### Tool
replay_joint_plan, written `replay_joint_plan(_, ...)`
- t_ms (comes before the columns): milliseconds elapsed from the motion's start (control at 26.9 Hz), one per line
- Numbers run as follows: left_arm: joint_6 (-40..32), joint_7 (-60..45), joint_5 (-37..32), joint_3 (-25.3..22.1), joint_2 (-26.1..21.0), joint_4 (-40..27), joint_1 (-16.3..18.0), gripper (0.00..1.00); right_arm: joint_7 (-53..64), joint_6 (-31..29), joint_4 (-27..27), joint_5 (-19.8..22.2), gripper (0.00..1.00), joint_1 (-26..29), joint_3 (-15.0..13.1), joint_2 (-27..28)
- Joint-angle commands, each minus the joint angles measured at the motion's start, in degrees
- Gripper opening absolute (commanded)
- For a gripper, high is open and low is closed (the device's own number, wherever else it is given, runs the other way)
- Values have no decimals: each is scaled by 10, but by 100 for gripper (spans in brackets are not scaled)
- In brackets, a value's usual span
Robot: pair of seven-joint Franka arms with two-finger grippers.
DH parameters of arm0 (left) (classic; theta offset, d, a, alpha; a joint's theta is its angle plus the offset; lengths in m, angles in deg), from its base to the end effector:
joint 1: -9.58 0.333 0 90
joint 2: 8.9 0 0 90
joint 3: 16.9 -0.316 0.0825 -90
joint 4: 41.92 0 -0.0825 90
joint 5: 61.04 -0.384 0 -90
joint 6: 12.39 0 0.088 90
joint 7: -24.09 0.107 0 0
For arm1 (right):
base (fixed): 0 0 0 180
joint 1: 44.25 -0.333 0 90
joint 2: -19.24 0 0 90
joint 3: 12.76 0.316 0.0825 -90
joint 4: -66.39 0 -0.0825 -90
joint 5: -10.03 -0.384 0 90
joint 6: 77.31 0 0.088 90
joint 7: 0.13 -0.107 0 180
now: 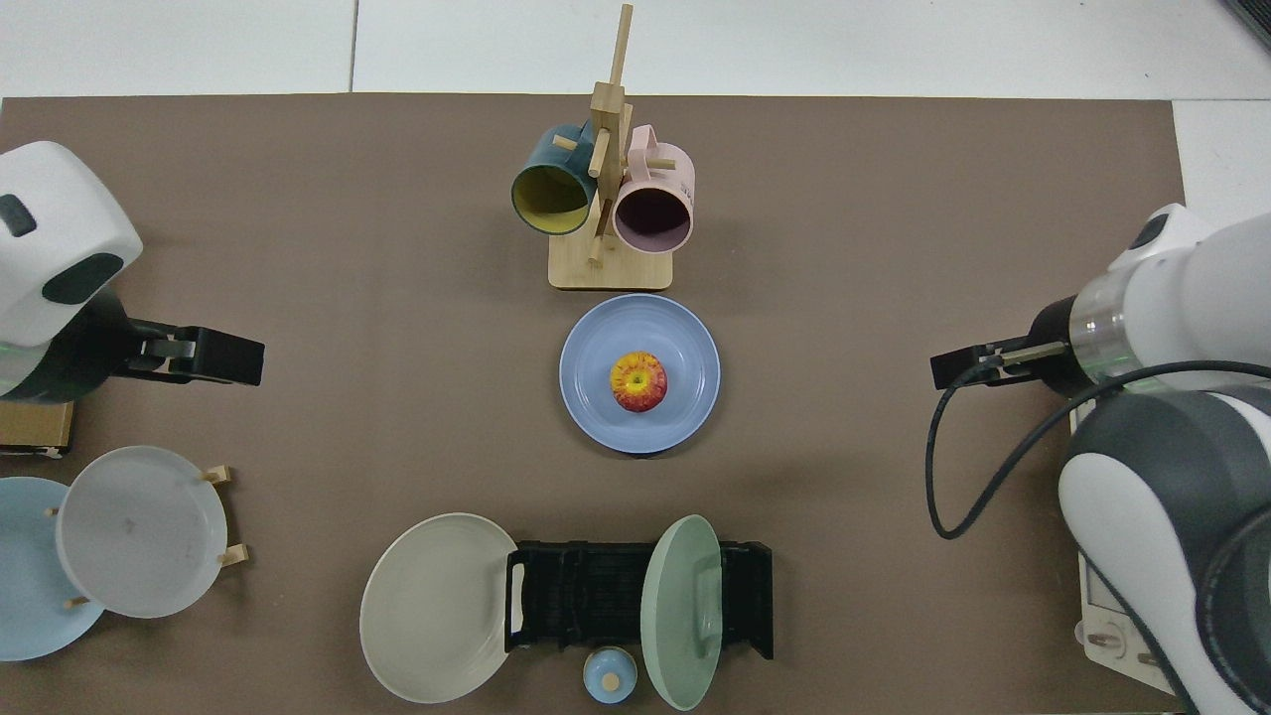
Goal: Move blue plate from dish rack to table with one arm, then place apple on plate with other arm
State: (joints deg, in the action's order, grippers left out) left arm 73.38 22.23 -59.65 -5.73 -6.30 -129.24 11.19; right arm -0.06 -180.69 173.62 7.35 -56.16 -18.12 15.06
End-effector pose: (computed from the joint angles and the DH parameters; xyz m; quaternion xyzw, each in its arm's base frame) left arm 0.5248 -0.0940 0.6641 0.9976 -0.0681 0.0079 0.0085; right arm 0.5368 0.0643 0.5413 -0.9983 -0.0525 -0.0012 0.0263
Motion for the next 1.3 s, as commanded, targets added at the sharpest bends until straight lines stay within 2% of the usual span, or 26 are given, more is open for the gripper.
replay_joint_plan(0,4,2,-2,-6,14,-16,-5,100,63,44,-23,49,100,31,6,-6)
replay_joint_plan(74,4,1,-2,-6,15,-16,-5,100,76,54,-27,65,100,36,6,-7)
replay_joint_plan(409,4,2,-2,-6,14,-16,-5,100,74,58,-27,62,100,54,5,-11)
replay_joint_plan(670,4,2,-2,-6,15,-16,-5,100,65,30,-26,41,100,54,5,-8)
replay_joint_plan(1265,4,1,-2,-6,15,-16,-5,100,51,10,-26,38,100,64,4,-6)
